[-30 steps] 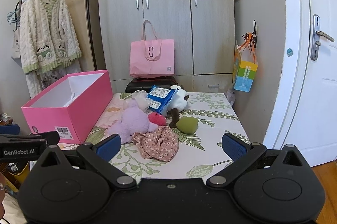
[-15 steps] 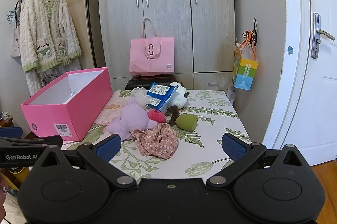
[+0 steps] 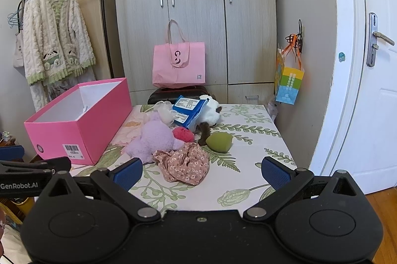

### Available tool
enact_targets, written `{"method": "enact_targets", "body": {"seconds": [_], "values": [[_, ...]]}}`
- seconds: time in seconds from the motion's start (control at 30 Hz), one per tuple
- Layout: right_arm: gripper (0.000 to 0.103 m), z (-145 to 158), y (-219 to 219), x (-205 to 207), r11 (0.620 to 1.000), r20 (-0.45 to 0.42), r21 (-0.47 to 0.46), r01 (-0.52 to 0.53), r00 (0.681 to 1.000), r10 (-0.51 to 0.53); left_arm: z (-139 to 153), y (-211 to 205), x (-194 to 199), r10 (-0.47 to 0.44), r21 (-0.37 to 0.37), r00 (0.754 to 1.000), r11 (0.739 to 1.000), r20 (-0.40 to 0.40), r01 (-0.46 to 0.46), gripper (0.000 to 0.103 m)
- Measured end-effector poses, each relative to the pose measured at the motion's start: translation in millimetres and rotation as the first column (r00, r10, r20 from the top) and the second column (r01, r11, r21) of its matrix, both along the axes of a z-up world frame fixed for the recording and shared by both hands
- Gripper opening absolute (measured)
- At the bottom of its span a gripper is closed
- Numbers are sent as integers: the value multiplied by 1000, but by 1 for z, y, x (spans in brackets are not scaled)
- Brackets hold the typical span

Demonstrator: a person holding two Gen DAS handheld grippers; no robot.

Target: Organize soft objects

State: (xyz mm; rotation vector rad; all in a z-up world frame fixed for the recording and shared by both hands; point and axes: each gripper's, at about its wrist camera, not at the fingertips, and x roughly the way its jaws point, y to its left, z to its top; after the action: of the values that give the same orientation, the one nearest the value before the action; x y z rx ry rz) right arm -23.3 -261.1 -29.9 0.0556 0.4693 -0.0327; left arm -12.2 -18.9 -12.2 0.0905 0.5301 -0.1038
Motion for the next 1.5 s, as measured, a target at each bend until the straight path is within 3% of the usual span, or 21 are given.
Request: {"method": "enact_targets", "body": {"seconds": [0.37,0.57,0.7,0.93,1.07,1.23,1.37,1.5], "values": [[103,-2,-2,1,1000,-3,2,1,1000,-1,-2,-1,-1,-10,-6,1000,1000,20,10,103],[103,0,-3,2,1000,-4,1,-6,1000,6,0,1,-3,-50,-59,997,997,52,53,101],[103,14,-13,0,993,28,96,-76,997,73,9,-4,-3,-73,-56,994,995,76,77,101],[103,25,-21,18,993,104,-1,-121,987,120,10,-18,21,-120,-85,990,988,70,126,100],[103,14,-33,37,990,135,-36,-136,981,140,-2,-35,44,-115,-81,991,989,62,120,100],[102,-1,-51,63,983,132,-16,-183,974,184,-27,-52,70,-227,-144,974,963,25,228,100],[87,-13,-69,92,980,109,-17,-199,974,200,-50,-69,87,-295,-178,956,940,0,290,100],[85,-27,-86,120,972,69,22,-233,970,231,-68,-87,99,-347,-185,938,922,1,341,100]]}}
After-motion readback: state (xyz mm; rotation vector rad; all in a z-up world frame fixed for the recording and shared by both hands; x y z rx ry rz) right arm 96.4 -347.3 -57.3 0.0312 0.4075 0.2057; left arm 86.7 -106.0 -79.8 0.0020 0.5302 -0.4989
